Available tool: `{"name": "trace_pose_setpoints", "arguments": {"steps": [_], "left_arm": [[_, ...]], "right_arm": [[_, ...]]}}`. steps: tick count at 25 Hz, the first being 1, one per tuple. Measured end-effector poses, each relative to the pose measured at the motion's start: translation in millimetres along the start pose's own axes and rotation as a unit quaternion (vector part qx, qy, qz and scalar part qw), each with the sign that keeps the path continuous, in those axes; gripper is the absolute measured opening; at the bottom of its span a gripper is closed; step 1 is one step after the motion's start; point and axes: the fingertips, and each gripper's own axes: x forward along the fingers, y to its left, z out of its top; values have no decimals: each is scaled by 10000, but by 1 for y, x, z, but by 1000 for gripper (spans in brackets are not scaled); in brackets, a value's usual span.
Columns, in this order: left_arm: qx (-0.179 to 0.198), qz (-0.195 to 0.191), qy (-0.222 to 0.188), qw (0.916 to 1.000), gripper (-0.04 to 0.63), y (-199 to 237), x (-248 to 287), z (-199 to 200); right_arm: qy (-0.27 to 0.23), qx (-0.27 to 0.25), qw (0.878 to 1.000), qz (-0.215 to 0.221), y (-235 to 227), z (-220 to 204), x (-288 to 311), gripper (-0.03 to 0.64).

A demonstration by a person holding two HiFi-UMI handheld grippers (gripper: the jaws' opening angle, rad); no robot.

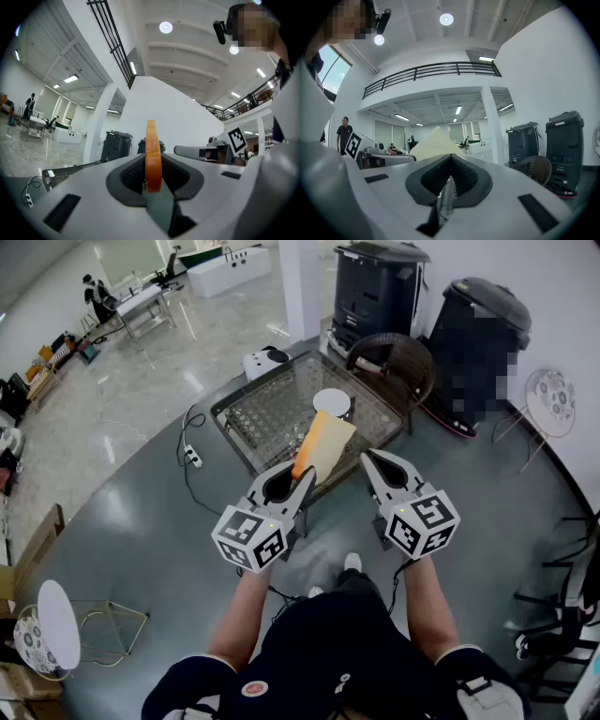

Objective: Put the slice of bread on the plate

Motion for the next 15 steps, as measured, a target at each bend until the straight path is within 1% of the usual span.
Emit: {"name": "trace_pose_setpoints", "arguments": {"steps": [15], "left_arm": [[14,-54,19,10000,92,0,0,-1]], "right_arm": [[-47,1,10000,-13,2,1,1,8]]}}
